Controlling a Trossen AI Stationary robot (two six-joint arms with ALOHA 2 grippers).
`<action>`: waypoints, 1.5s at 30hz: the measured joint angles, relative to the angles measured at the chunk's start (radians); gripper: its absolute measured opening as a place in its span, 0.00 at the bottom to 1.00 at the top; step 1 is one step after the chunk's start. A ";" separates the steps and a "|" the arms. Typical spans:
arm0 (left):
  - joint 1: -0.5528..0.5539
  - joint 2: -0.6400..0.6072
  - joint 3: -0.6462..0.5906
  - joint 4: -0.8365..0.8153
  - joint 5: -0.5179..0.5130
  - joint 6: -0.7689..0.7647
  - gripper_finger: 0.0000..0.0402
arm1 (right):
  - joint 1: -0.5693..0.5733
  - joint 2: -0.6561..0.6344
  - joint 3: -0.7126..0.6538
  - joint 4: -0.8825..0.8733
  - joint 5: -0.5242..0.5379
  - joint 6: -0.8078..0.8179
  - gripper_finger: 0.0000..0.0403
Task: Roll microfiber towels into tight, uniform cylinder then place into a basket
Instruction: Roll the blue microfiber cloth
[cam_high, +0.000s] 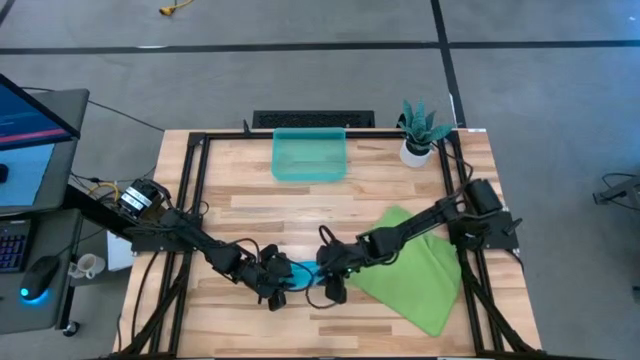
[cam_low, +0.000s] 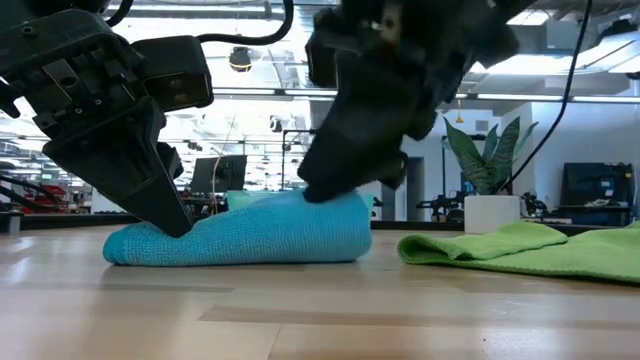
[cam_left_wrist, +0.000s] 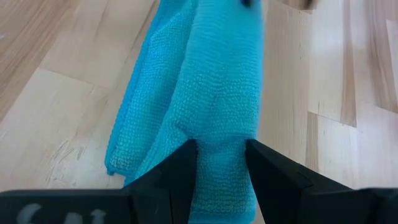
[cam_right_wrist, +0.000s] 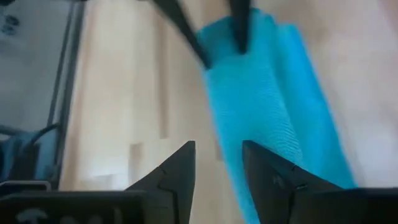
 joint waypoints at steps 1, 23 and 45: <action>0.000 0.000 0.000 0.000 0.000 0.000 0.35 | -0.008 0.000 0.000 -0.004 -0.002 0.013 0.38; -0.019 0.001 0.000 0.002 -0.072 -0.033 0.35 | -0.049 0.101 0.008 -0.050 0.018 0.093 0.26; -0.054 -0.030 0.149 -0.027 -0.176 0.264 0.35 | -0.050 0.101 0.002 -0.024 0.043 0.093 0.26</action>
